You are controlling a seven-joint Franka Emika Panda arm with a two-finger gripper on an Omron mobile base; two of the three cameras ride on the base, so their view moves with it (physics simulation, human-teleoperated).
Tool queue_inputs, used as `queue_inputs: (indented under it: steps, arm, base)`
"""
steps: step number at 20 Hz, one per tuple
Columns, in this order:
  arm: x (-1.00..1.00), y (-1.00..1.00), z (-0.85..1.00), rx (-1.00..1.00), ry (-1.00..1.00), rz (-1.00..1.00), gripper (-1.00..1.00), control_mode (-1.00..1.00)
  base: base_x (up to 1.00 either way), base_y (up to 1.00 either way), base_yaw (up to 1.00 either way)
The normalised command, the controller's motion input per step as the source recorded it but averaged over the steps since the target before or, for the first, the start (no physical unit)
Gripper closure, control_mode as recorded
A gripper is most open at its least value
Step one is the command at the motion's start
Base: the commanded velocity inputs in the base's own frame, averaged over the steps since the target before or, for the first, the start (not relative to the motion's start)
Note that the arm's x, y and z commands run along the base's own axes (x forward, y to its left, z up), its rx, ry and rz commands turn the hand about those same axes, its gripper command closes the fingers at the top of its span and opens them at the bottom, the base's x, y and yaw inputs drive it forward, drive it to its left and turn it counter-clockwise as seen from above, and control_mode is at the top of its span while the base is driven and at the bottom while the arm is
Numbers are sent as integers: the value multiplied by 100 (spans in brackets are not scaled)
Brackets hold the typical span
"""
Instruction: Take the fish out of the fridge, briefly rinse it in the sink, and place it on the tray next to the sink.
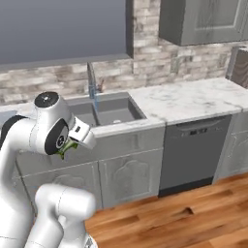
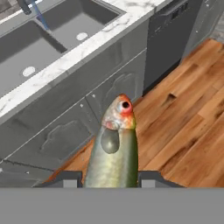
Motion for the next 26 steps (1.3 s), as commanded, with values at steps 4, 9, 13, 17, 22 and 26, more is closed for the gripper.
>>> queue_inputs:
  steps: [4, 9, 13, 17, 22, 26]
  arm:
    - [0, 0, 0, 0, 0, 0, 100, 100]
    - [0, 0, 0, 0, 0, 0, 100, 100]
    - [0, 0, 0, 0, 0, 0, 100, 100]
    - [0, 0, 0, 0, 0, 0, 100, 100]
    - [0, 0, 0, 0, 0, 0, 100, 100]
    - [0, 0, 0, 0, 0, 0, 100, 100]
  base:
    - [100, -100, 0]
    - [100, -81, 22]
    - [94, -61, 40]
    - [56, -51, 44]
    - [14, -1, 57]
    - [11, 0, 62]
